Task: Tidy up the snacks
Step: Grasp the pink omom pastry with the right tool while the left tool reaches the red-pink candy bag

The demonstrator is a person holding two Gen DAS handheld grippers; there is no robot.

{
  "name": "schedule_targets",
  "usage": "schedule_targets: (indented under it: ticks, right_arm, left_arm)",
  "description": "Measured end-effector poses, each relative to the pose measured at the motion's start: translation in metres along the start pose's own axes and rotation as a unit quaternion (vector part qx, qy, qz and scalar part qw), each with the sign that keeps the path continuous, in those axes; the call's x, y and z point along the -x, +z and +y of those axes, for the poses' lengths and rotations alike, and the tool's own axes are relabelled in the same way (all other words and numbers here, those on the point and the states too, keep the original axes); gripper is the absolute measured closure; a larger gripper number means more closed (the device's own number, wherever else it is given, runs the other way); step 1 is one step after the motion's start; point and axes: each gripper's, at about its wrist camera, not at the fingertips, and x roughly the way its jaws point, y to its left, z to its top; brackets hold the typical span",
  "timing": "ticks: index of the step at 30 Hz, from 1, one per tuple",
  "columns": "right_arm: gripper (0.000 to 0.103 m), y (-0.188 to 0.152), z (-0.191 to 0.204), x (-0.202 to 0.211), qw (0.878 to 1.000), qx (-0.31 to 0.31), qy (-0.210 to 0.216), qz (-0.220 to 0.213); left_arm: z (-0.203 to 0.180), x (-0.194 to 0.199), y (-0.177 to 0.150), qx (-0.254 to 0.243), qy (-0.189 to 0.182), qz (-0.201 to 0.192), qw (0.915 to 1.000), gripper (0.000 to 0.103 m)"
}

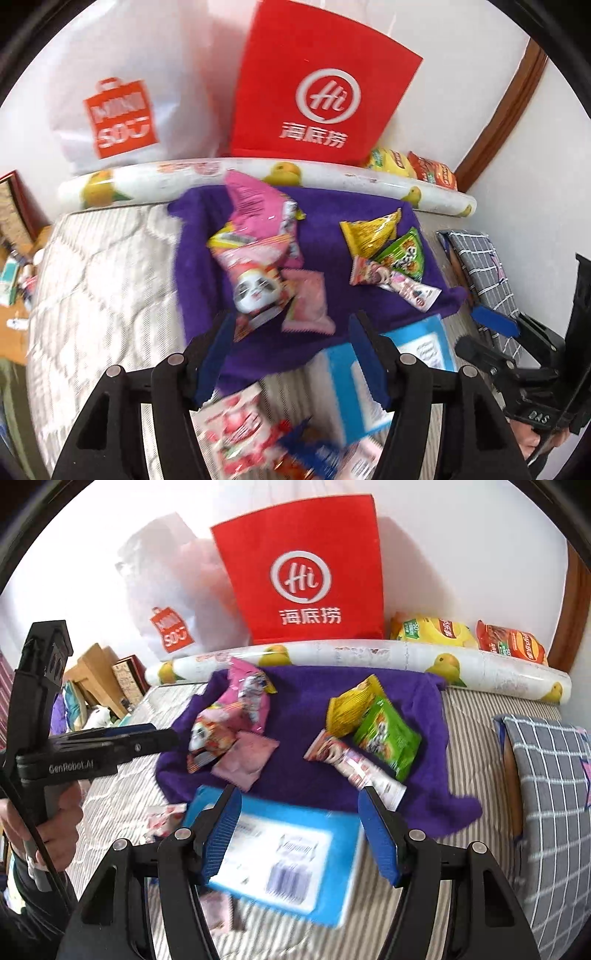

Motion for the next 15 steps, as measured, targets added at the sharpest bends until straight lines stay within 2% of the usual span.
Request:
schedule_targets:
  ticks: [6,10,12,15]
  right_arm:
    - [0.038,-0.039,0.033,0.006,0.999,0.024,0.02,0.021]
    - [0.036,-0.068,0.051,-0.001,0.997,0.035,0.038,0.053]
    - [0.021,-0.083,0.059,-0.008,0.996,0.035,0.051,0.068]
    - [0.016,-0.099,0.068,-0.022,0.994,0.031,0.052,0.086]
  left_arm:
    - [0.022,0.021,-0.03,0.014,0.024,-0.005,0.9996,0.037]
    - [0.038,0.029,-0.05,0.024,0.027,-0.003,0.9993,0.037]
    - [0.046,0.031,-0.058,0.033,0.025,-0.002,0.9991,0.037]
    - [0.055,0.034,-0.068,0.04,0.021,0.0,0.999,0.037]
